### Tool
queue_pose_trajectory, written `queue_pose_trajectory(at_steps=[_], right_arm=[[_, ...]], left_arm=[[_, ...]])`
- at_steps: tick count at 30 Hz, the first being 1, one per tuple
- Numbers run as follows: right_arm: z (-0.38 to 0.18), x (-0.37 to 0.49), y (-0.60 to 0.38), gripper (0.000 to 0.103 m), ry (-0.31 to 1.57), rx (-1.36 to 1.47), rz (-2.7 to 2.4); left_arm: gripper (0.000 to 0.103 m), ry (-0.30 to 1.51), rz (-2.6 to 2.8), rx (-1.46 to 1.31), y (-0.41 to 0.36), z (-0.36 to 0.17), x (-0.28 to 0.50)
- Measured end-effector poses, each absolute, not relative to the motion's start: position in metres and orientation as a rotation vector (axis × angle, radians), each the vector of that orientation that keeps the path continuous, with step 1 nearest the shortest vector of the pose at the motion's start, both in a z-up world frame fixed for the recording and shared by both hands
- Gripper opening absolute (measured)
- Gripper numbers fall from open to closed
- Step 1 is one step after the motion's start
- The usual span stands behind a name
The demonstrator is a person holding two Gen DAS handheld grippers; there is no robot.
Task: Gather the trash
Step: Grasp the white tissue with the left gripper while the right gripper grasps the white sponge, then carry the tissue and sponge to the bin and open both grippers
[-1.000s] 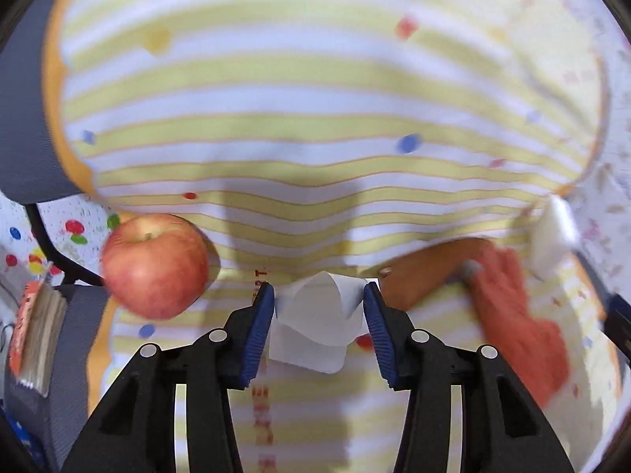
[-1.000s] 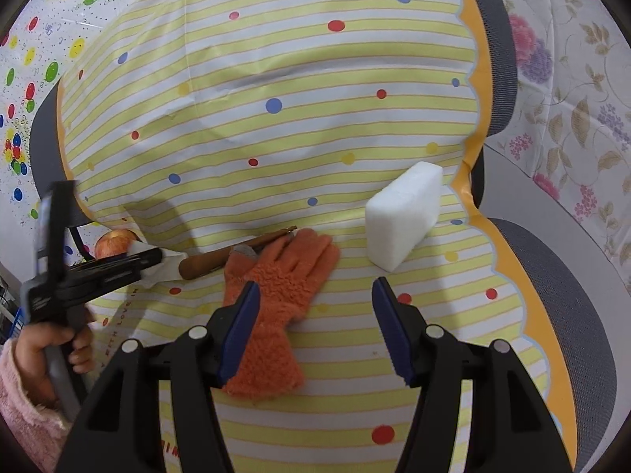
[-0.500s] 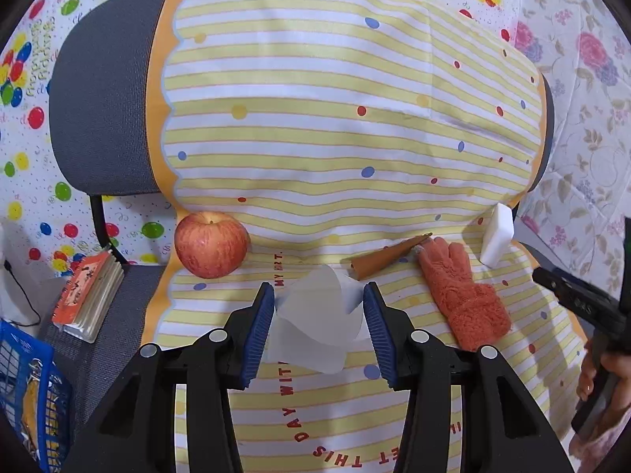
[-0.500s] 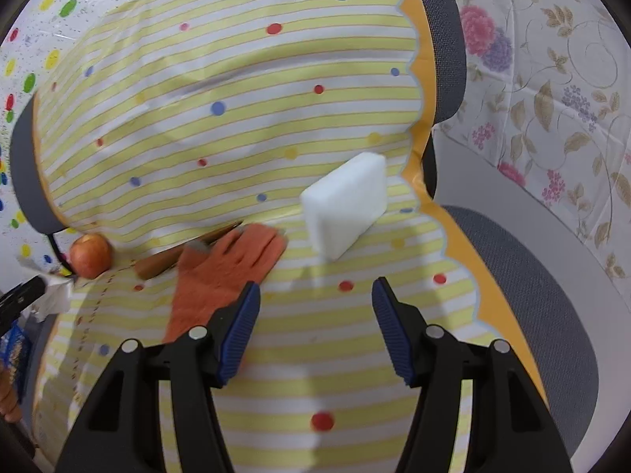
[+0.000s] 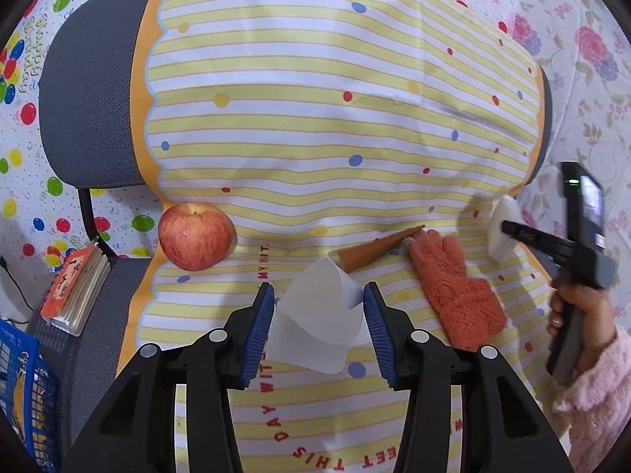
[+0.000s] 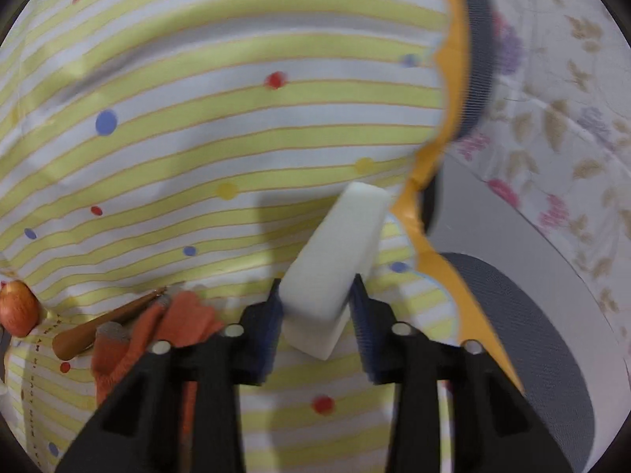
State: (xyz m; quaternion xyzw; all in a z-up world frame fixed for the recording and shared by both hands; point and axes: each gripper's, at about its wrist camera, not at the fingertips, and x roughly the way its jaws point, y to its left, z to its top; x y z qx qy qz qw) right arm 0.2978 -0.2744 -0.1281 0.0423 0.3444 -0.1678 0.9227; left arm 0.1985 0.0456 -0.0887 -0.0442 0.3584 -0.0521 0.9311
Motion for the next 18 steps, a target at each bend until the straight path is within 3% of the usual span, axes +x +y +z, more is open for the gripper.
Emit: queue_pose_trajectory(at_steps=[7,18], right_arm=[[-0.094,0.169,-0.254,0.029,0.663,0.076,-0.144],[-0.103,0.033,-0.232,0.03,0.678,0.081,-0.084]], left_arm=[[0.048,0.728,-0.204,-0.086,0.021,-0.086,0.157],[0.048,0.692,-0.378,-0.041,-0.022,-0.08,0.073]])
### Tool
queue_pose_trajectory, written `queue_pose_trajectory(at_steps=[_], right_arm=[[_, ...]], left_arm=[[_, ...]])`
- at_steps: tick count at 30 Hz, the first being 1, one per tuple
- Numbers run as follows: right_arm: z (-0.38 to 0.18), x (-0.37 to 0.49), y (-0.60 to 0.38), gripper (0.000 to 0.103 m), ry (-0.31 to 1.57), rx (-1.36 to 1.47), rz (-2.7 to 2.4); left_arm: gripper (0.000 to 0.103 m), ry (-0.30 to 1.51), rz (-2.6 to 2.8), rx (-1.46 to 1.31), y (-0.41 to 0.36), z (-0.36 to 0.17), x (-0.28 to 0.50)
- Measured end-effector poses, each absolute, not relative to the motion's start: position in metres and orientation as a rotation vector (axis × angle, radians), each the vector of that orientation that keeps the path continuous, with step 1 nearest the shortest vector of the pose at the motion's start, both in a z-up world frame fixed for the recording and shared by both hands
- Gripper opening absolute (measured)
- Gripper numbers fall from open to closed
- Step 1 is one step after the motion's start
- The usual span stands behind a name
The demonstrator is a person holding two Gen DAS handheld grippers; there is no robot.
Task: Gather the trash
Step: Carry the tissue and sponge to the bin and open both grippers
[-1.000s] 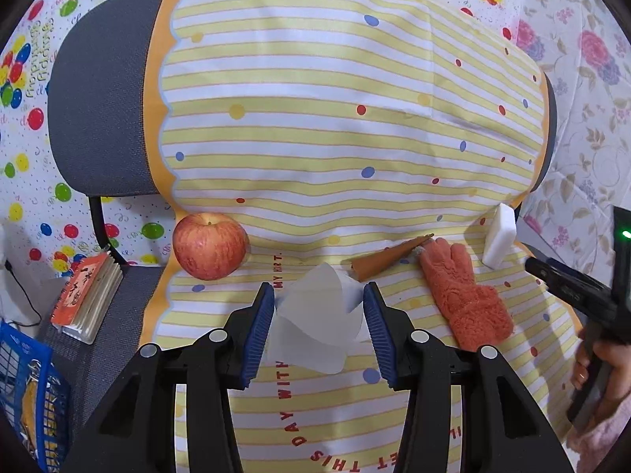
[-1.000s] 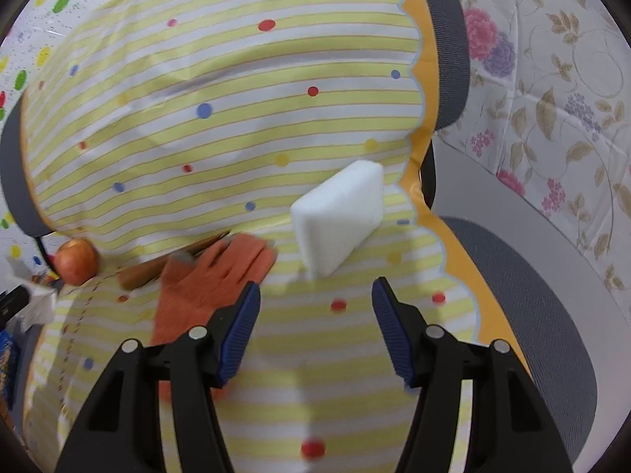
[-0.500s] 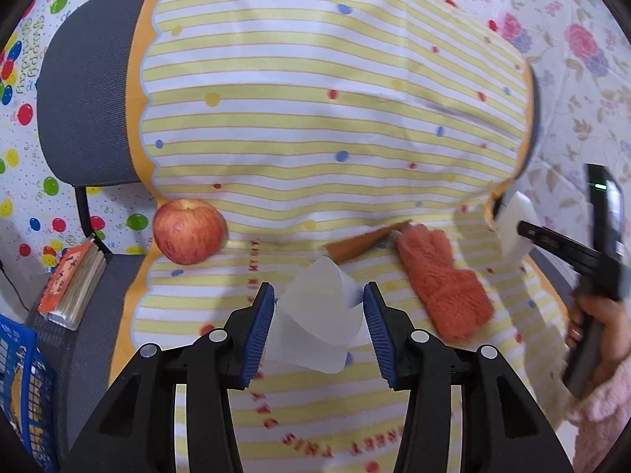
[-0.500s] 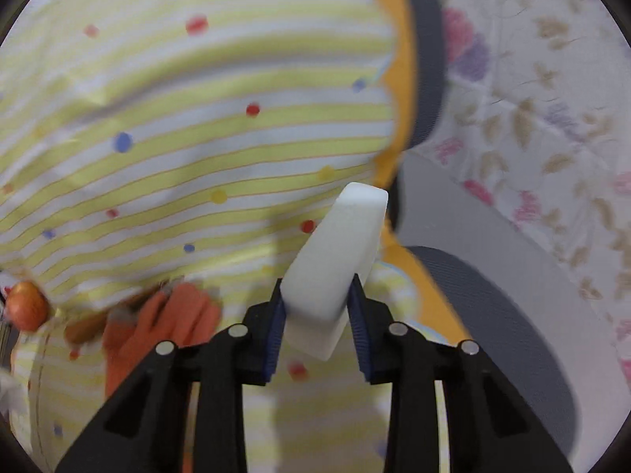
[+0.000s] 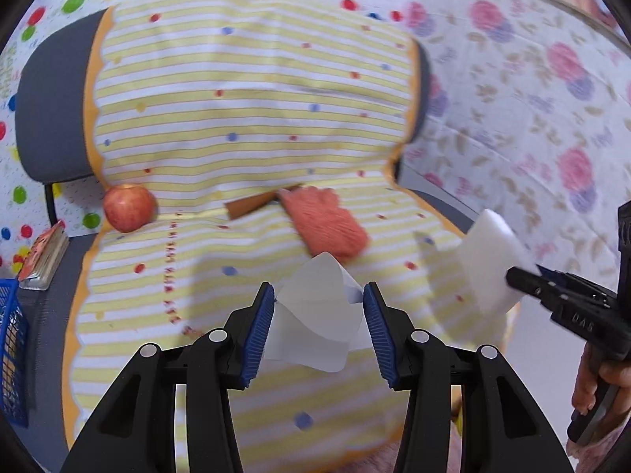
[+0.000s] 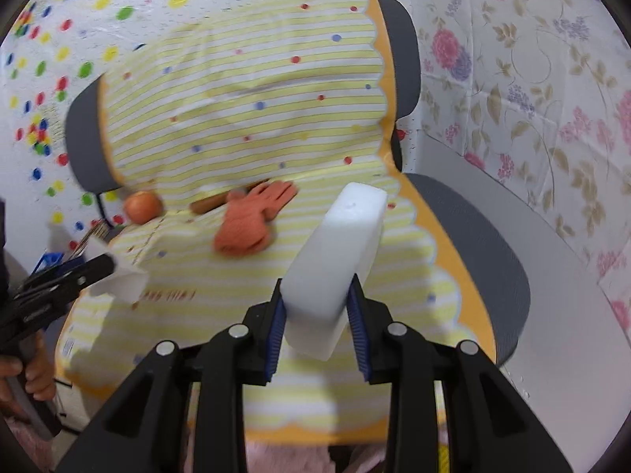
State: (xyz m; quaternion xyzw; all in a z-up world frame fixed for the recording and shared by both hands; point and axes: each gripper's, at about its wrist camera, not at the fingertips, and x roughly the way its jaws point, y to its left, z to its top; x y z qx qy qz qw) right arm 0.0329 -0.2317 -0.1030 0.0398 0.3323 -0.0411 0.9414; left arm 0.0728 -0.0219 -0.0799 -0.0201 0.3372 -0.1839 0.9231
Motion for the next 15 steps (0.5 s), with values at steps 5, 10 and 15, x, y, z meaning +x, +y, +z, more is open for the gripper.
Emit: queue_pose_trajectory(at_steps=[5,10,15], right_arm=[[-0.106,0.0,-0.225,0.031,0.674,0.081,-0.092],[-0.112,-0.034,-0.23,0.031,0.685,0.084,-0.131],[-0.121,-0.073,-0.245,0.032,0.708,0.104,-0.203]], left_arm=[[0.048,0.686,-0.455,-0.001,-0.048,-0.085,0.04],[0.048,0.686,-0.54,0.027,-0.076,-0.091,0.013],[0.048,0.688,-0.658,0.061,-0.112,-0.097,-0.012]])
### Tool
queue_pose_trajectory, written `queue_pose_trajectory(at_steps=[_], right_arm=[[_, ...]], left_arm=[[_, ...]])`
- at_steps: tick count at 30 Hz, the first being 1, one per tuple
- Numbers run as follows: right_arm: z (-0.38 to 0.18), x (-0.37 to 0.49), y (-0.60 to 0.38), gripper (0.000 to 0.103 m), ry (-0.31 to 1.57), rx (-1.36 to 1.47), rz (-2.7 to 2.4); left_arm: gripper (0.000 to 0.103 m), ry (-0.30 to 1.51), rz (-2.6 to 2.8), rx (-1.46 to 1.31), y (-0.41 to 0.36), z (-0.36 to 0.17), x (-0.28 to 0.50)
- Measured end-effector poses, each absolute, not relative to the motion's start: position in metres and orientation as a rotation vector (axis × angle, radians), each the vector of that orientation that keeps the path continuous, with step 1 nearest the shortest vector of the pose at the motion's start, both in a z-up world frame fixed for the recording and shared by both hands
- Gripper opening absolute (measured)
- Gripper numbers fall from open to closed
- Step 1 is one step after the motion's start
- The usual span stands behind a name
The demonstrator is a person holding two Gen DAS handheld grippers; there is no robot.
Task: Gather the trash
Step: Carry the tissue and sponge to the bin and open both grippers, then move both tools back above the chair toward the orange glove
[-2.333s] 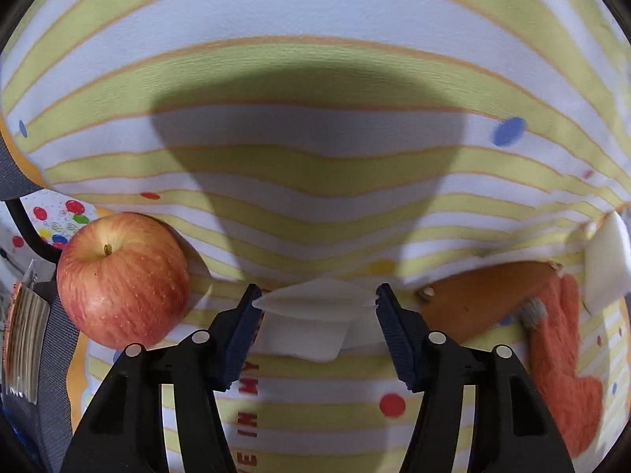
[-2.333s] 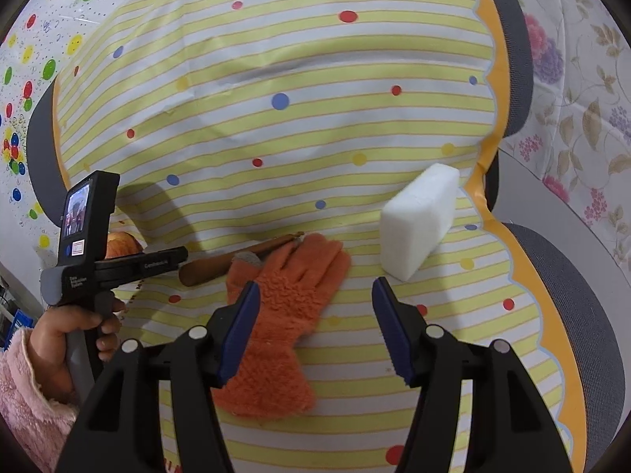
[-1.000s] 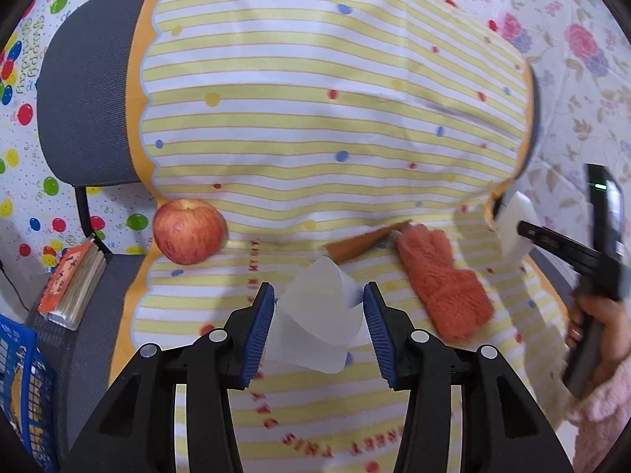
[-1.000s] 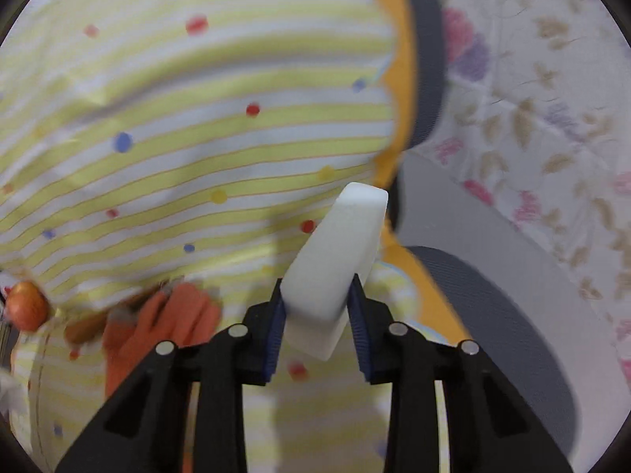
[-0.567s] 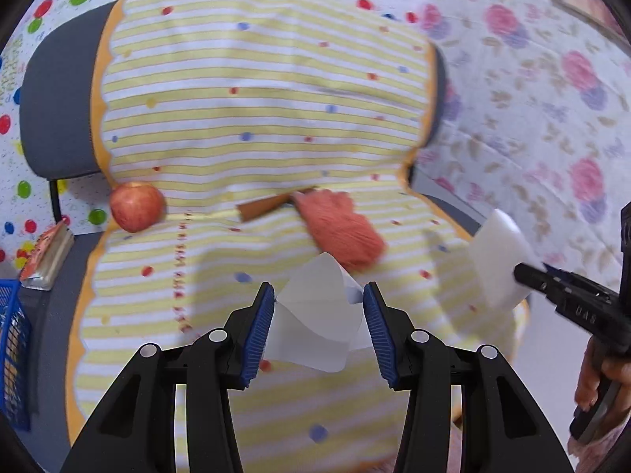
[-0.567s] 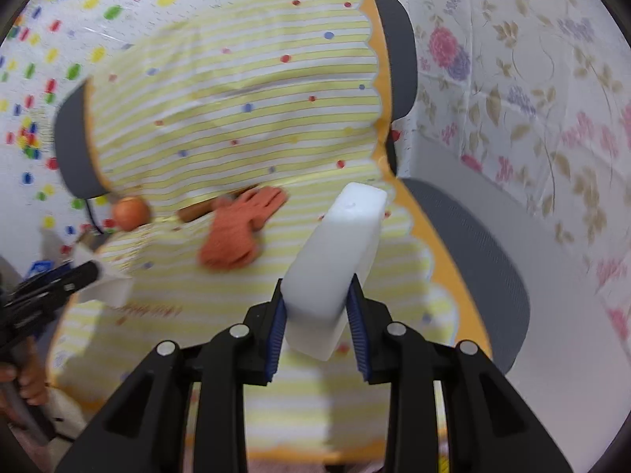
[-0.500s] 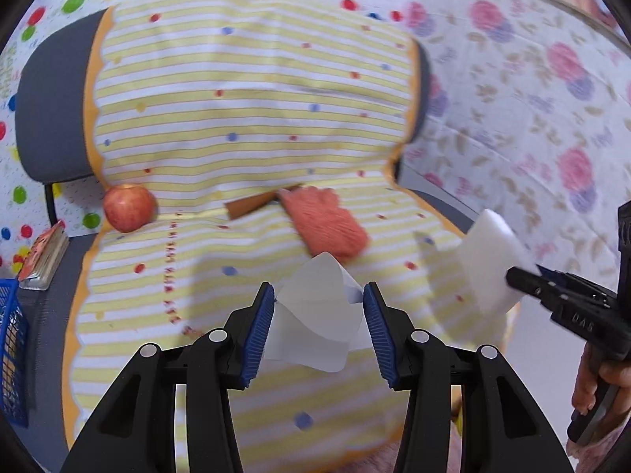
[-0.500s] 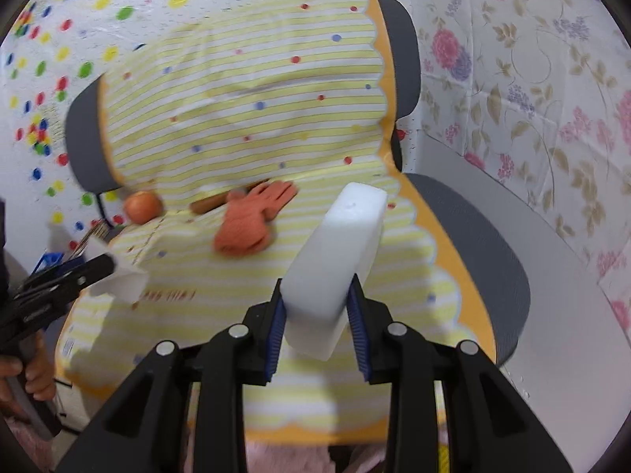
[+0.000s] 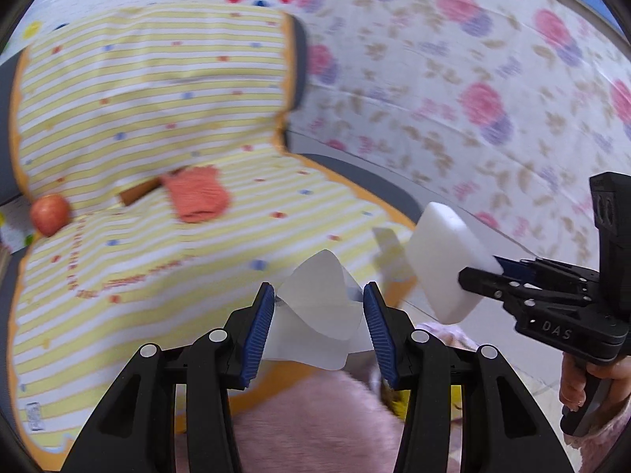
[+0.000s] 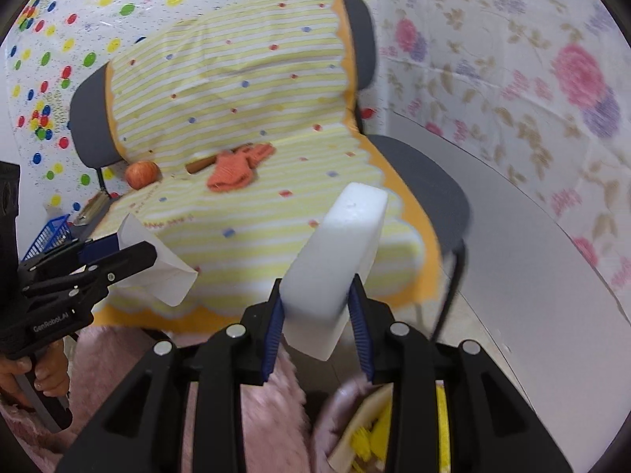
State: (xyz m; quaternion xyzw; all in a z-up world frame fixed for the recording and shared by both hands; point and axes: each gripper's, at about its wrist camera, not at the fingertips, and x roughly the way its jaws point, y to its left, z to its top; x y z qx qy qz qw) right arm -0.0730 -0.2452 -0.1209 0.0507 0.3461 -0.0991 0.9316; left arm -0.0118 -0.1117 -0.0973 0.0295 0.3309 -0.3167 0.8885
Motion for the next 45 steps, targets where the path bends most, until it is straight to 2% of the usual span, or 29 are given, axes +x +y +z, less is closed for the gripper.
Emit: queue_pose_trajectory(at_steps=[15,17,18,21,22,24,28,38,44,45], right_arm=[[-0.195,-0.167,-0.303,0.036,0.838,0.309,-0.363],[-0.205,-0.171,-0.309,0.038,0.854,0.324,-0.369],[-0.208,-0.172,-0.311,0.039,0.857,0.325,-0.372],[-0.213,-0.176,-0.317,0.052,0.858,0.327,-0.394],[-0.214,-0.178,-0.32,0.052,0.855,0.336,-0.402],[-0.214,-0.183,-0.326,0.052,0.85,0.349,-0.419],[-0.208,-0.191,-0.333,0.052,0.828,0.351,-0.441],[-0.175,-0.188,-0.32,0.052,0.759,0.296,-0.433],[-0.149,-0.171,-0.298,0.056,0.711,0.219,-0.399],[-0.145,-0.165,-0.293,0.056,0.705,0.203,-0.38]], left_arm=[[0.049,0.807,-0.956,0.175,-0.221,-0.146,-0.056],[0.051,0.803,-0.965,0.191,-0.23,-0.15,-0.058],[0.056,0.802,-0.969,0.194,-0.233,-0.151,-0.058],[0.064,0.816,-0.985,0.194,-0.245,-0.159,-0.057],[0.068,0.828,-0.99,0.192,-0.249,-0.162,-0.055],[0.07,0.85,-0.991,0.188,-0.253,-0.167,-0.053],[0.075,0.844,-0.979,0.181,-0.248,-0.163,-0.05],[0.078,0.757,-0.791,0.185,-0.194,-0.13,-0.042],[0.078,0.743,-0.649,0.169,-0.146,-0.119,-0.034],[0.084,0.742,-0.624,0.161,-0.138,-0.117,-0.032]])
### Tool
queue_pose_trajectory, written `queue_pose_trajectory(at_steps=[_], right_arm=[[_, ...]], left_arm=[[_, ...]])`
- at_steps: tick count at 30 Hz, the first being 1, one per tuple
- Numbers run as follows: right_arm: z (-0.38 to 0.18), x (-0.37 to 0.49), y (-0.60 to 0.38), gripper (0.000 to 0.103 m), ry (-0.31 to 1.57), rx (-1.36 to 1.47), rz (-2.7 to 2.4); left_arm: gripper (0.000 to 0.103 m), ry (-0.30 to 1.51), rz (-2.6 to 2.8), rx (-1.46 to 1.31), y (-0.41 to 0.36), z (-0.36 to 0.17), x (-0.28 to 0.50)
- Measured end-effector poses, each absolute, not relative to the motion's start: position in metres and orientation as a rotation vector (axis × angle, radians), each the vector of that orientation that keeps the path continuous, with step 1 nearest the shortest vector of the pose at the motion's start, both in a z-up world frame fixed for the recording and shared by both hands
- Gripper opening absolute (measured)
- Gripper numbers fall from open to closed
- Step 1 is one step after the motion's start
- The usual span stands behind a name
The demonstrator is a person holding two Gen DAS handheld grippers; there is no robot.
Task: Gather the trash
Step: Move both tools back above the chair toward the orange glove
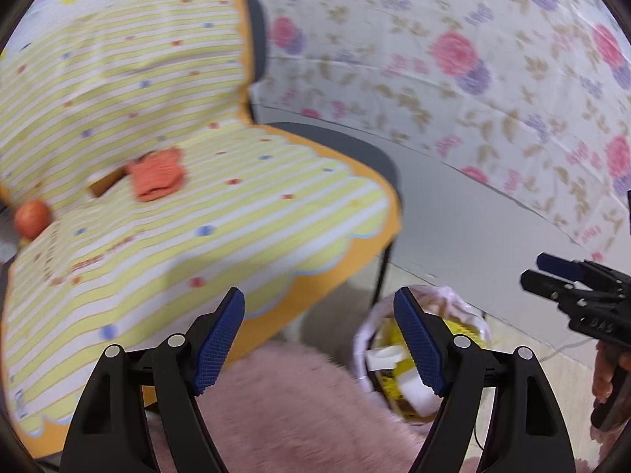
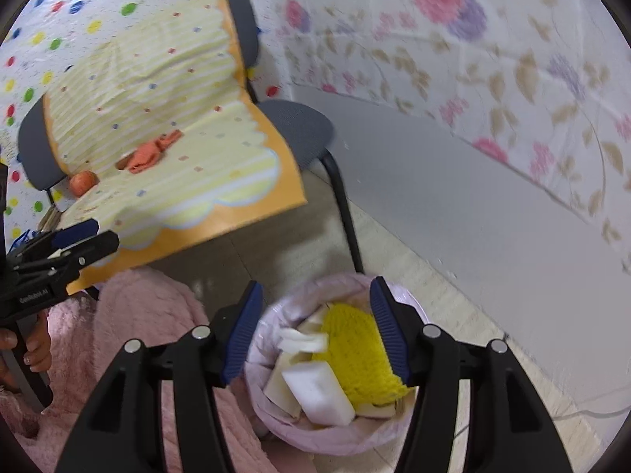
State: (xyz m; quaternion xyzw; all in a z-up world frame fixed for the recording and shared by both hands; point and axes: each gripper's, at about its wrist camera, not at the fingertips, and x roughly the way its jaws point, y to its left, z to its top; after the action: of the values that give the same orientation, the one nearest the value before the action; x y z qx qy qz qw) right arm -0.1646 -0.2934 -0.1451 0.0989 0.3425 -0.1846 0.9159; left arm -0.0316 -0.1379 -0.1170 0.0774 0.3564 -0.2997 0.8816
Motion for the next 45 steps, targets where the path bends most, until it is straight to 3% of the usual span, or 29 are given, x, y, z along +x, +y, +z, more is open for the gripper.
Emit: queue_pose_trajectory(at_steps=[1,18,30,34,38,39,41,45], right_arm=[[-0.143,-0.16,-0.29,0.056,0.701,0.195,-0.367],[-0.115,-0.019,-0.211,0.056,0.708,0.081,-0.03],[-0.101,0.058,-0.193,0.057,0.691,0.041,0.035],[-0.106,0.096,-0.189,0.083,0.709,0.033,0.075],[-0.115,0.134,-0.183,0.085,0.736,-0.008,0.067],[-0.119,0.146,-0.184,0.084,0.748,-0.007,0.073],[-0.126,0.166,-0.187,0.067,0.773,0.012,0.08],[-0.143,0.207,-0.195,0.052,0.831,0.039,0.076]], left_arm=[[0.087,0.738,-0.6,0.152,-0.131,-0.115,-0.03],[0.087,0.717,-0.187,0.027,0.002,-0.086,0.005],[0.088,0.718,-0.128,0.022,0.022,-0.084,0.054],[0.088,0.726,-0.116,0.013,0.031,-0.086,0.074],[0.088,0.741,-0.089,0.012,0.039,-0.09,0.098],[0.088,0.743,-0.086,0.009,0.041,-0.09,0.103],[0.088,0.749,-0.076,0.011,0.045,-0.092,0.115],[0.087,0.758,-0.068,0.019,0.049,-0.096,0.133]])
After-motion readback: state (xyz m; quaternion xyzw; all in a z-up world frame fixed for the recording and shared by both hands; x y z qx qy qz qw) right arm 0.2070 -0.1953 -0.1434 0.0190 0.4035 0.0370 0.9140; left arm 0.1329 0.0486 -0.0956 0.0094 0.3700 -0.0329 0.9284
